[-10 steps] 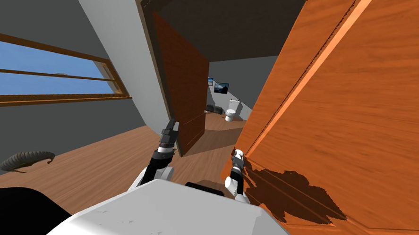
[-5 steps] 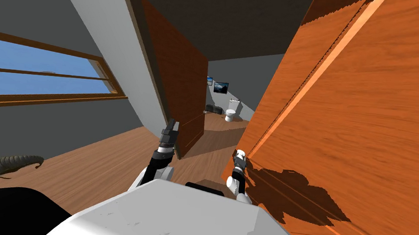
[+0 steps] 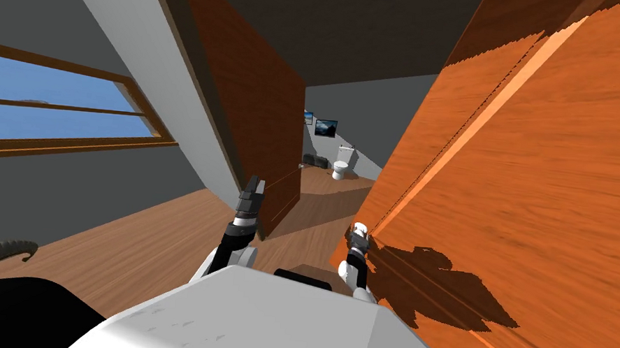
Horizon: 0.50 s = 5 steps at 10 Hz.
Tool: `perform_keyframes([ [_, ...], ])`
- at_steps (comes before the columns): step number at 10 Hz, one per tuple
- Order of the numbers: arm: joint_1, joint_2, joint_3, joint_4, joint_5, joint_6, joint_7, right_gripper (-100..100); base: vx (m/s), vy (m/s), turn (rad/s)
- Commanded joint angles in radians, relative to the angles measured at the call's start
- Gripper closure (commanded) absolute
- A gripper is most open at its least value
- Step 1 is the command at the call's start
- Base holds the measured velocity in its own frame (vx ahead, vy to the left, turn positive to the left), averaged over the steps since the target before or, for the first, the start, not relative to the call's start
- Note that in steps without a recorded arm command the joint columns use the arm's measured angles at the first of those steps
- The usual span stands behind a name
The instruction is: Push the door open
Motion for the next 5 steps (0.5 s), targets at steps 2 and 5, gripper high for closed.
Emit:
perform_keyframes([
  [2, -0.004, -0.027, -0.038, 0.030, -0.022, -0.022, -0.002, 100, 0.112, 0.003, -0.073],
  [5, -0.005, -0.031, -0.061, 0.032, -0.037, -0.026, 0.004, 100, 0.163, 0.013, -0.051],
])
